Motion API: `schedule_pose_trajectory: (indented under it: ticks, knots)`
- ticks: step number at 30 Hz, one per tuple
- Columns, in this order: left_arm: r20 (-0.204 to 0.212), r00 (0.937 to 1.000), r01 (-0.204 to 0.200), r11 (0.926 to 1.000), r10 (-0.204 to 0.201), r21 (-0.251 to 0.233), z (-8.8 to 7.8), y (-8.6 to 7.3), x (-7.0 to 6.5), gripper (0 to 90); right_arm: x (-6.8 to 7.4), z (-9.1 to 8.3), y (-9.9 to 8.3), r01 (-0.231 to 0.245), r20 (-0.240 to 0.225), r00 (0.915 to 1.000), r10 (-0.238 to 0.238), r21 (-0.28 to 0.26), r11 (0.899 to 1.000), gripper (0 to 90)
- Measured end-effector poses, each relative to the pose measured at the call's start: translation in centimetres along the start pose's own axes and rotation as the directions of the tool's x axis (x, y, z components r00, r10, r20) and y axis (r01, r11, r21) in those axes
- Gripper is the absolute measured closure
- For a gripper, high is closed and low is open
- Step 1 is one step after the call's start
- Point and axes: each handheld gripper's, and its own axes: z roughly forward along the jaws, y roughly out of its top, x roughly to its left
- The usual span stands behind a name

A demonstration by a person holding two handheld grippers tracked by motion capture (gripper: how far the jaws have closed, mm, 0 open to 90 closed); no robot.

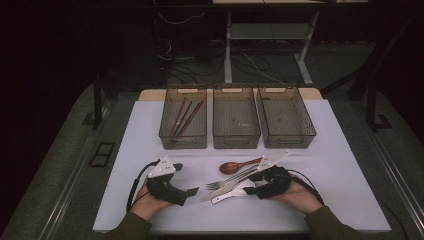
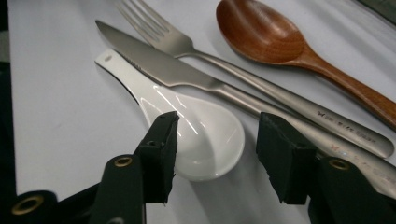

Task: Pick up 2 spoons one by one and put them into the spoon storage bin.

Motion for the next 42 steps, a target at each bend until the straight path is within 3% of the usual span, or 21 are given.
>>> schedule_pose_trajectory:
  ticks: [17,28,42]
  knots:
    - [0.007,1.0,-0.004,1.0,0.004,0.007,0.1,0.0,-0.1,0.0,0.6,0.1,-0.1,0.074,-0.061,0.9956,-0.072,0.03,0.997,67.6]
    - [0.02,0.9998,-0.009,0.9999,0.009,0.008,0.1,0.0,-0.2,0.0,0.2,-0.5,-0.3,0.072,-0.099,0.9926,-0.07,0.02,0.997,80.1]
    - [0.023,0.9997,0.004,0.9999,-0.004,-0.01,0.0,-0.1,-0.5,0.0,-0.1,-0.9,-0.4,0.072,-0.112,0.9912,-0.07,0.016,0.997,81.7]
